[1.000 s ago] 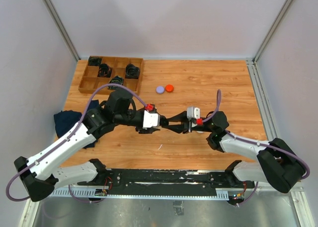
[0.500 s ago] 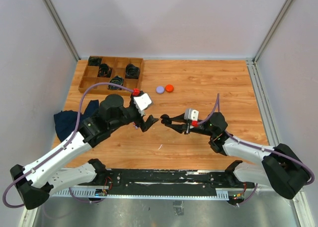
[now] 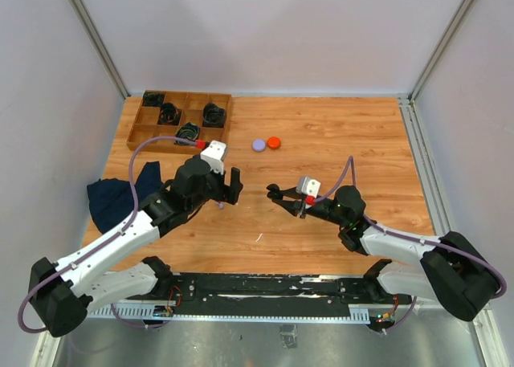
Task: Insert the wireless bluetooth earbuds into the charging case
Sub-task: Pick up the earbud from the center of the board.
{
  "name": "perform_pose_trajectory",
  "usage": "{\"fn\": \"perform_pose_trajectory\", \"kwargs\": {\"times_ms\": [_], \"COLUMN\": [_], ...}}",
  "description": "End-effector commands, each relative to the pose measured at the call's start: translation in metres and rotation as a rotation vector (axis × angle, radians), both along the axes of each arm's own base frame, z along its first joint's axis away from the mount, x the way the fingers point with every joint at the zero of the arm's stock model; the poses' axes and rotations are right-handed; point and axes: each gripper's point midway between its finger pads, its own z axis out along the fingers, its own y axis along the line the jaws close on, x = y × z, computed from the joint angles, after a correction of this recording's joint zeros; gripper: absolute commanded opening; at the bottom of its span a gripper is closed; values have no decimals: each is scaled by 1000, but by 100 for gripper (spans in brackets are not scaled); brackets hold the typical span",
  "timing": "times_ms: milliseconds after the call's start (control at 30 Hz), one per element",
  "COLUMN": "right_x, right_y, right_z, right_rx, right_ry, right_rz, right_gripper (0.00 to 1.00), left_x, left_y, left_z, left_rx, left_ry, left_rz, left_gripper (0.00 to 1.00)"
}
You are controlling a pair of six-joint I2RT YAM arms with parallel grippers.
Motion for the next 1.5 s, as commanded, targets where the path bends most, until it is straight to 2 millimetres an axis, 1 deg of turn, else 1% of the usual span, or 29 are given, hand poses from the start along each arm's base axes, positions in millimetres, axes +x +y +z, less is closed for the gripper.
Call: {"fn": "perform_pose_trajectory", "kwargs": {"times_ms": [0,167,367,600,733,933,1033,1133,1267,1467], "right_x": [7,7,9,7,7,8,7,8,7,7], "right_y": [-5,-4,-5,-1,-1,-1,-1,-1,0,0], "right_z": [-4,-10,-17,-21,-23,-26,-27,-27,-27,-26], "right_rx": [7,21,8,0,-8,-17,-19,-19,-20,-19], "right_ry": [-20,-10,-3,10,9,13,15,13,13,12], "right_rz": [-37,-34,-45,-22,-23,-23,-19,-19,-16,-13], "right_gripper": [11,11,11,11,11,11,11,11,11,11], "left_x": [12,15,12,26,34,39,36,27,12,6], "left_y": [39,68,86,93,99,97,95,88,74,54], "left_z": [-32,-73,-115,-145,-157,-172,-177,-180,-175,-154], "left_rx": [-36,-63,-37,-61,-76,-67,-59,-63,-111,-138], "left_ry": [110,255,384,427,447,479,508,571,644,623], "left_rz": [226,359,445,487,523,505,493,460,399,320], "left_gripper": [87,86,85,81,77,71,70,66,63,61]}}
